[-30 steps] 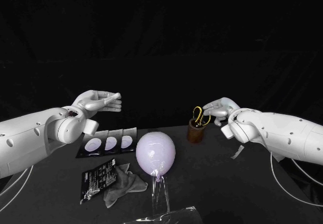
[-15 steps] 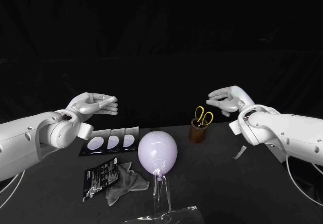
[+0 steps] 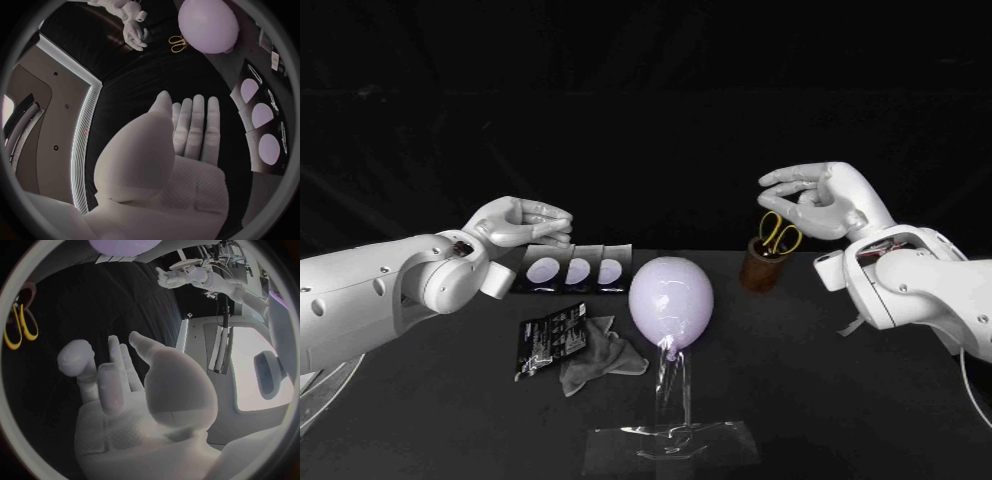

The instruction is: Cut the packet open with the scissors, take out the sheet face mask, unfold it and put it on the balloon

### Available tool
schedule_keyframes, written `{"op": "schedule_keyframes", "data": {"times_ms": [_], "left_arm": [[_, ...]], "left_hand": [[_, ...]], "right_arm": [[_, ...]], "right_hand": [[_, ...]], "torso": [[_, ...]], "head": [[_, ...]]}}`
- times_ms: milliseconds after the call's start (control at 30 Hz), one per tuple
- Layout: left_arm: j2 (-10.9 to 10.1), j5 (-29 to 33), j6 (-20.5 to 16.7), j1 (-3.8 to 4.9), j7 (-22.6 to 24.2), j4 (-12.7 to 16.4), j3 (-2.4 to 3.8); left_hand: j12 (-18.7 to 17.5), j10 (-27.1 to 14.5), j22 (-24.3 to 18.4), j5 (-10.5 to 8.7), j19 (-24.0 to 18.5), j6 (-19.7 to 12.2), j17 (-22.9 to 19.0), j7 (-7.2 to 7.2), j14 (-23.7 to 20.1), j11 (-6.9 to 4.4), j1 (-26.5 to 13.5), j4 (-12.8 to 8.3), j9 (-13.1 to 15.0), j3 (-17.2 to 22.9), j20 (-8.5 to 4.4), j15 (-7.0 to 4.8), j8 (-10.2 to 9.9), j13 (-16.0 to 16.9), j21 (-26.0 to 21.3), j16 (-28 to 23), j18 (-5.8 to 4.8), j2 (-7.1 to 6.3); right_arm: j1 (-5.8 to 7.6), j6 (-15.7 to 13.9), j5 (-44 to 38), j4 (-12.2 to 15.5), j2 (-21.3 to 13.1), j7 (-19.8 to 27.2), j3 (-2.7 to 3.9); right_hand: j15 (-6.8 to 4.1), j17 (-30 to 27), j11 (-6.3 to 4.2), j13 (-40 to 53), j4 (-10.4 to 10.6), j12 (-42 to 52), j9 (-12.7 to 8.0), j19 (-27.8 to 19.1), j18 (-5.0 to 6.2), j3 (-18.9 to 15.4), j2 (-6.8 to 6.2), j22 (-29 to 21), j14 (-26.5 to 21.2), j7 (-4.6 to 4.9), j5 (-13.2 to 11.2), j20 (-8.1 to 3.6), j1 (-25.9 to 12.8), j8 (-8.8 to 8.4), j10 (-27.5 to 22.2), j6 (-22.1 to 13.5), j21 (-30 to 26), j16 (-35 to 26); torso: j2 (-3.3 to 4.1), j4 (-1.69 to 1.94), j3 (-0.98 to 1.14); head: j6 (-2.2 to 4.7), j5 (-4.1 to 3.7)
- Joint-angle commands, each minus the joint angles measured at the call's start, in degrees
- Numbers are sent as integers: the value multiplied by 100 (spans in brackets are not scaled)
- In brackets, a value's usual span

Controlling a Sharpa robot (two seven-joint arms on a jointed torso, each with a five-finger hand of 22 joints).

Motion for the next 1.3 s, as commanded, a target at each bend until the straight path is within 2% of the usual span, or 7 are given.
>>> {"op": "schedule_keyframes", "data": {"times_ms": [33,400,500,633,933,1033,1300], "left_arm": [[-96,-649,2,-74,125,126,-1],[-362,-3039,-316,-375,-195,240,-128],[-374,-3644,-527,-546,-286,198,-141],[-344,-4171,-823,-740,-315,140,-148],[-389,-5046,-1288,-920,-522,259,-151],[-425,-5374,-1348,-1018,-692,378,-152],[-446,-5929,-1353,-1301,-1058,579,-151]], "left_hand": [[-56,18,-36,-15,-114,4,10,43,-30,25,46,22,-21,39,31,38,-39,-10,-46,11,23,-34],[-211,-229,-156,-21,-613,-203,9,141,-383,154,-388,16,-122,-286,209,179,-186,5,-336,-71,-25,-282],[-302,-499,-183,-7,-1170,-361,-69,173,-817,230,-461,24,-154,-462,213,296,-245,-8,-658,-236,-294,-369],[-361,-926,-299,-15,-2896,-624,-223,80,-1423,396,-491,49,-199,-638,244,498,-348,-21,-1200,-526,-655,-547],[-378,-1873,-346,5,-3645,-1632,-897,-253,-3040,256,-531,90,-477,-1214,267,650,-655,-27,-1421,-1197,-678,-1141],[-372,-2197,-360,20,-3855,-1991,-1026,76,-3339,319,-597,85,-587,-1319,269,653,-747,-25,-1466,-1312,-678,-1304],[-353,-2371,-373,0,-4038,-2152,-1233,184,-3855,370,-921,97,-627,-1441,273,566,-758,-14,-1481,-1463,-679,-1370]], "right_arm": [[-93,383,-543,227,67,116,-25],[-421,931,-1963,568,328,-573,-77],[-454,900,-2049,587,362,-697,-80],[-472,824,-2073,626,356,-779,-82],[-482,665,-2012,672,321,-813,-83],[-483,646,-1981,684,321,-808,-83],[-484,633,-1948,705,297,-810,-83]], "right_hand": [[-51,37,-9,0,3,23,-9,29,43,62,-31,426,117,-29,16,-35,27,-40,108,19,99,-7],[-142,458,-111,103,163,67,-50,276,-91,132,-176,701,217,-101,6,-128,-12,-91,519,56,901,156],[-123,446,-91,99,212,21,-68,259,-89,130,-236,701,209,-80,0,-118,-41,-127,509,13,869,148],[-116,436,-83,103,253,-4,-78,248,-85,115,-292,702,204,-73,-14,-111,-66,-149,520,-11,844,144],[-95,407,-55,90,310,-85,-93,220,-75,122,-327,695,195,-51,-12,-97,-66,-180,448,-48,775,133],[-91,389,-50,88,320,-97,-96,206,-68,125,-329,686,190,-46,-11,-93,-63,-186,438,-55,733,127],[-84,349,-42,86,334,-115,-101,185,-58,131,-333,672,180,-39,-11,-88,-56,-197,425,-70,670,113]], "torso": [[-1,13,-14],[-1,5,0],[5,-2,-1],[11,-14,-3],[-2,-7,12],[-8,-8,8],[-3,-3,-5]], "head": [[-139,218],[-342,780],[-358,852],[-397,911],[-451,972],[-456,990],[-447,998]]}}
